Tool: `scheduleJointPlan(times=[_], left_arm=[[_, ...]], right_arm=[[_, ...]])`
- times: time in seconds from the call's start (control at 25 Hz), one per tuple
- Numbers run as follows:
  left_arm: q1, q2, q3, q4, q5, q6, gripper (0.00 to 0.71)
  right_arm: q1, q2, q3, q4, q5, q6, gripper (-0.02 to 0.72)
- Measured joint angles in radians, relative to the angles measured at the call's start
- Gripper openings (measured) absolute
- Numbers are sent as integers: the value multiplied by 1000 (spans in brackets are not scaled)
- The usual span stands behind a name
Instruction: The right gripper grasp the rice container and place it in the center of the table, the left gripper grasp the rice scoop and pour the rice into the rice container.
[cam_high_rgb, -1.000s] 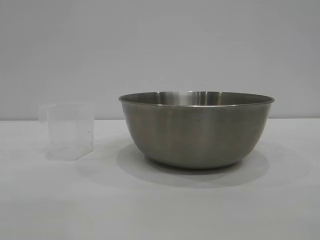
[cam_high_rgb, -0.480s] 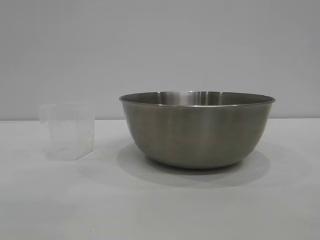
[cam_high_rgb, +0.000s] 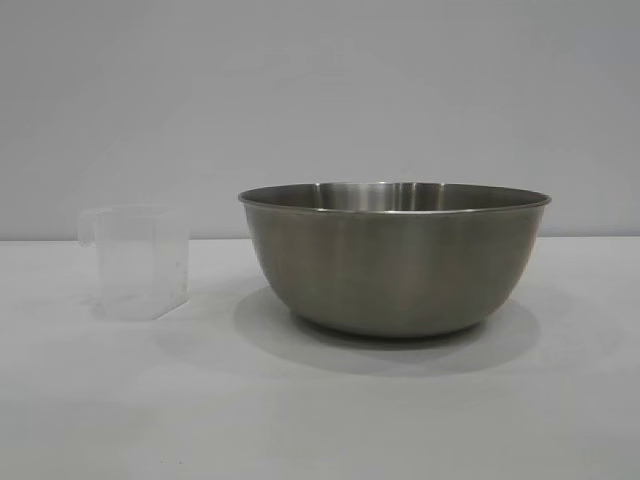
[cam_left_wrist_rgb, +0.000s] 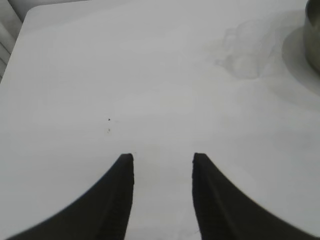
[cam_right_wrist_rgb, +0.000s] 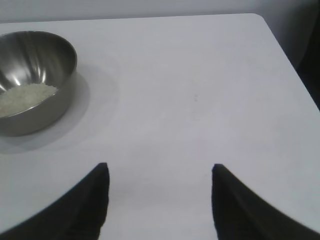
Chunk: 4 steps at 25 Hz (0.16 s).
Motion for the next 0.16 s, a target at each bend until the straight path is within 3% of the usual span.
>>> scheduleJointPlan(times=[0.16], left_arm=[[0, 0, 0, 0, 0, 0, 239]], right_arm=[[0, 0, 0, 0, 0, 0, 382]])
